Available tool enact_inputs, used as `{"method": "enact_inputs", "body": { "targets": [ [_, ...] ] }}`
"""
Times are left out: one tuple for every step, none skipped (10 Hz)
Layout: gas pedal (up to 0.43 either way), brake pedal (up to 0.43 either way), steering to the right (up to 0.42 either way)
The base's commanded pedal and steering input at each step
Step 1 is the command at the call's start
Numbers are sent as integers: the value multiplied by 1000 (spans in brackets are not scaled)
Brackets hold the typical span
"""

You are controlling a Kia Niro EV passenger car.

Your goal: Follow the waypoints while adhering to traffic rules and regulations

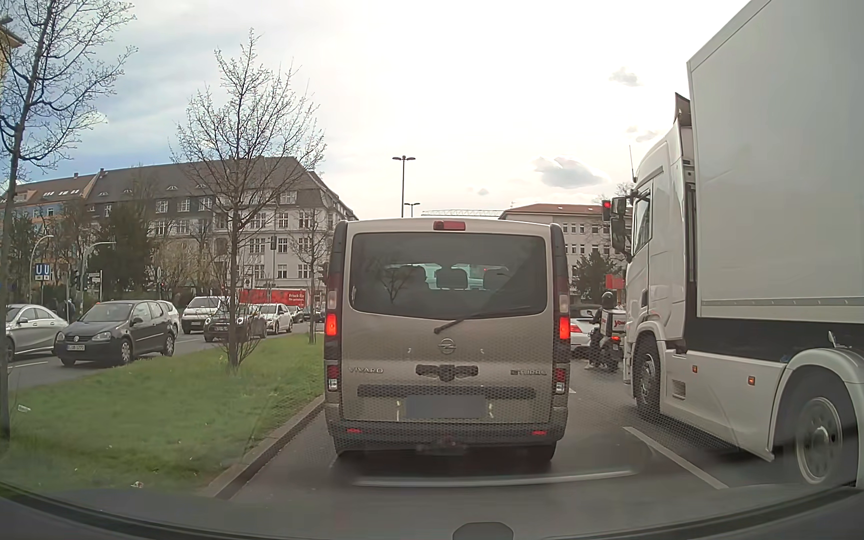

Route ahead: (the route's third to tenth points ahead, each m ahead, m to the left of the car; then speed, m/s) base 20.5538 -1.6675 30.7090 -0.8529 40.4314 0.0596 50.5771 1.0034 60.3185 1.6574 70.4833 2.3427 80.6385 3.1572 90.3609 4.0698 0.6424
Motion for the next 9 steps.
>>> {"method": "enact_inputs", "body": {
  "targets": [
    [0,183,-3],
    [0,201,-3],
    [0,220,-3],
    [0,220,-3],
    [0,226,-3],
    [0,220,-3],
    [0,220,-3],
    [0,213,-3],
    [0,207,-3]
  ]
}}
